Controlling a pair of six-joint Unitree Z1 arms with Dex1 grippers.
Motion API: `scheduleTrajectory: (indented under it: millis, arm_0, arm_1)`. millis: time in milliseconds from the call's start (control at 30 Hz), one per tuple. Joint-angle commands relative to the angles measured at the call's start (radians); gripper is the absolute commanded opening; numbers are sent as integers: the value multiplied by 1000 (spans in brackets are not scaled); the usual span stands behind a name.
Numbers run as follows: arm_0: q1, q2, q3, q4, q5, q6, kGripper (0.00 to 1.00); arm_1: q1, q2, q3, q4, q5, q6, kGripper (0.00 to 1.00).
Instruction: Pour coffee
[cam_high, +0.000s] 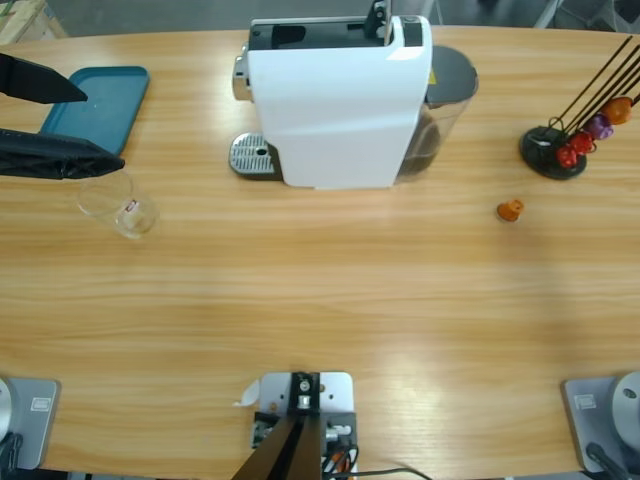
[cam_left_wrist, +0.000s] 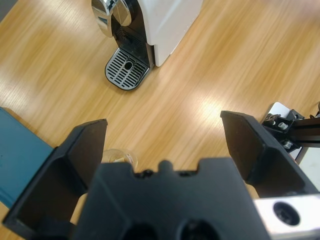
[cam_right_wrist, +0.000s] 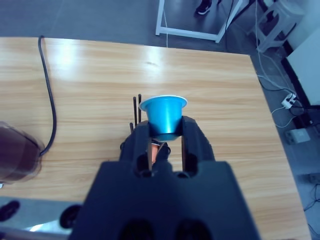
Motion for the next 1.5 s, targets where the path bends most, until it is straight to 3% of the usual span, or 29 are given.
scheduleTrajectory:
  millis: [33,167,300,600,900,1233,1500]
  arm_0:
    - [-27,19,35,-9,5,-27,982]
    - [-30,-11,57,-9,6,-32,982]
    - [-31,-52,85,-9,8,-40,982]
    - [-31,-231,197,-7,21,-70,982]
    - [-32,-287,232,-3,22,-76,982]
    - [-32,-277,236,-8,25,-76,982]
    - [-31,-287,243,-8,28,-76,982]
  arm_1:
    - [152,-120,-66,155,72,-33,140]
    - [310,-143,-81,248,195,-171,140]
    - [416,-95,-170,310,283,-207,140]
    - [641,282,-577,401,336,-342,140]
    - [724,508,-837,512,413,-447,140]
    - [738,690,-966,507,463,-464,145]
    - [738,790,-1025,506,405,-488,145]
